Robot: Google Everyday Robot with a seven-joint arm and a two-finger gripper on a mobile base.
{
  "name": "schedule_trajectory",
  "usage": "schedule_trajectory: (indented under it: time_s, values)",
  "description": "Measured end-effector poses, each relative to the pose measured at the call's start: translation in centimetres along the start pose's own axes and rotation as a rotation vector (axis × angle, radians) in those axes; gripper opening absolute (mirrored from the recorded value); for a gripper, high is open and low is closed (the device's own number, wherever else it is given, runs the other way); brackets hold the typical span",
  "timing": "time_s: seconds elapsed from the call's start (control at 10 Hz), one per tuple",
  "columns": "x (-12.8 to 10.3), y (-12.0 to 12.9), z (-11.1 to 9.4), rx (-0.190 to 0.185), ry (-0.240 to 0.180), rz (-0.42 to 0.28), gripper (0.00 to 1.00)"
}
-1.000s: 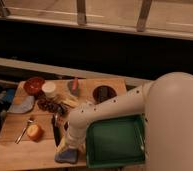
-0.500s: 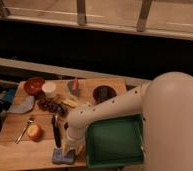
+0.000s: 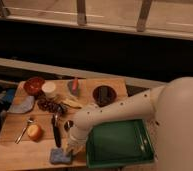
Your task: Place sponge in paper cup
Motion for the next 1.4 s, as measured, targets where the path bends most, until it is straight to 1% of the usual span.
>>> schedule_trajectory:
  time_s: [0.1, 0.2, 0.3, 0.4, 0.5, 0.6, 0.7, 0.9, 1.0, 1.1, 1.3, 1.4]
  values:
    - [-0.1, 0.9, -1.8, -0.010, -0.041, -0.022, 0.00]
    - [-0.2, 1.7, -3.1, -0.005, -0.068, -0.041, 0.00]
    - [-0.6, 2.7, -5.2, 0.000, -0.113, -0.058, 0.00]
    - [-1.4, 3.8, -7.1, 0.003, -0.160, -0.081, 0.00]
    - [-2.5, 5.0, -8.3, 0.008, -0.199, -0.112, 0.00]
    - [-3.6, 5.9, -9.2, 0.014, -0.226, -0.134, 0.00]
    - [-5.2, 6.3, -11.1, 0.024, -0.267, -0.153, 0.00]
    - [-7.3, 5.9, -13.4, 0.028, -0.303, -0.161, 0.00]
    - [-8.9, 5.7, -14.8, 0.027, -0.318, -0.158, 0.00]
    - [-11.0, 5.5, -16.8, 0.024, -0.337, -0.152, 0.00]
    - [-14.2, 5.0, -20.0, 0.017, -0.360, -0.125, 0.00]
    - [-15.3, 4.9, -21.0, 0.014, -0.365, -0.118, 0.00]
